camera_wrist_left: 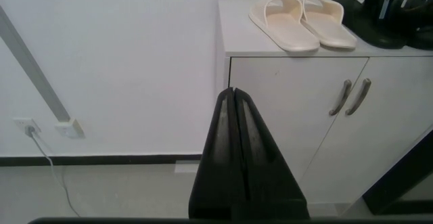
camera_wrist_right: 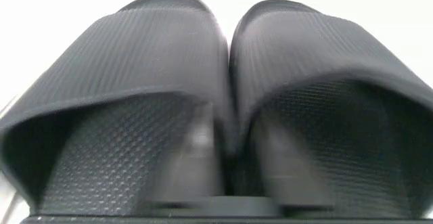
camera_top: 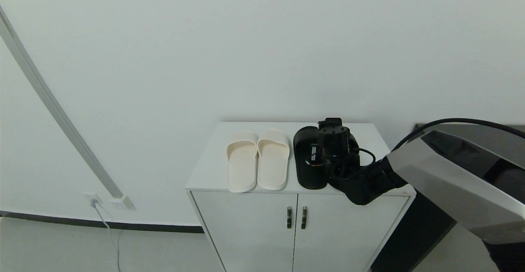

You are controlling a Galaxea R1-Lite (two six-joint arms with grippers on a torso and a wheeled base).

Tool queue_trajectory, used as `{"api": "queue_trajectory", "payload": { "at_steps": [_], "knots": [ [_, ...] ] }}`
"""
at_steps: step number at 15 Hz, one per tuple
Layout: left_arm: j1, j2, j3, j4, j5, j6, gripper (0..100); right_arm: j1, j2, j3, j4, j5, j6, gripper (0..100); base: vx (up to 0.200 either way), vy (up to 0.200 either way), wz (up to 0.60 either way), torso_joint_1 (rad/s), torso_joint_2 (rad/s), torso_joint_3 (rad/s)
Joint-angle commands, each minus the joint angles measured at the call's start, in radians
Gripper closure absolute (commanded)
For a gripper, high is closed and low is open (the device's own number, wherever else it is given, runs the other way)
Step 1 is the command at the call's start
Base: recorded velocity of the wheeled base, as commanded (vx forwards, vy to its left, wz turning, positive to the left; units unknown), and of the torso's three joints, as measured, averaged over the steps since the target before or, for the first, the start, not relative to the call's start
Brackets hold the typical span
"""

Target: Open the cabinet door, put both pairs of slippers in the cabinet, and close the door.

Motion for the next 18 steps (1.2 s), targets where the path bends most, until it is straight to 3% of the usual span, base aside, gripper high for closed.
{"api": "queue_trajectory", "payload": {
  "at_steps": [1, 7, 14, 18],
  "knots": [
    [0.000, 0.000, 0.001, 0.000, 0.000, 0.000, 100, 0.000, -0.011, 0.003, -0.004, -0.001, -0.009, 100, 0.000, 0.000, 0.00, 0.000, 0.00, 0.000],
    [0.000, 0.000, 0.001, 0.000, 0.000, 0.000, 100, 0.035, -0.227, 0.186, -0.019, 0.042, -0.080, 100, 0.000, 0.000, 0.00, 0.000, 0.00, 0.000],
    [0.000, 0.000, 0.001, 0.000, 0.000, 0.001, 100, 0.147, -0.769, 0.781, -0.016, 0.592, -0.116, 100, 0.000, 0.000, 0.00, 0.000, 0.00, 0.000],
    [0.000, 0.000, 0.001, 0.000, 0.000, 0.001, 100, 0.173, -0.876, 0.914, -0.011, 0.734, -0.135, 100, 0.000, 0.000, 0.00, 0.000, 0.00, 0.000]
  ]
}}
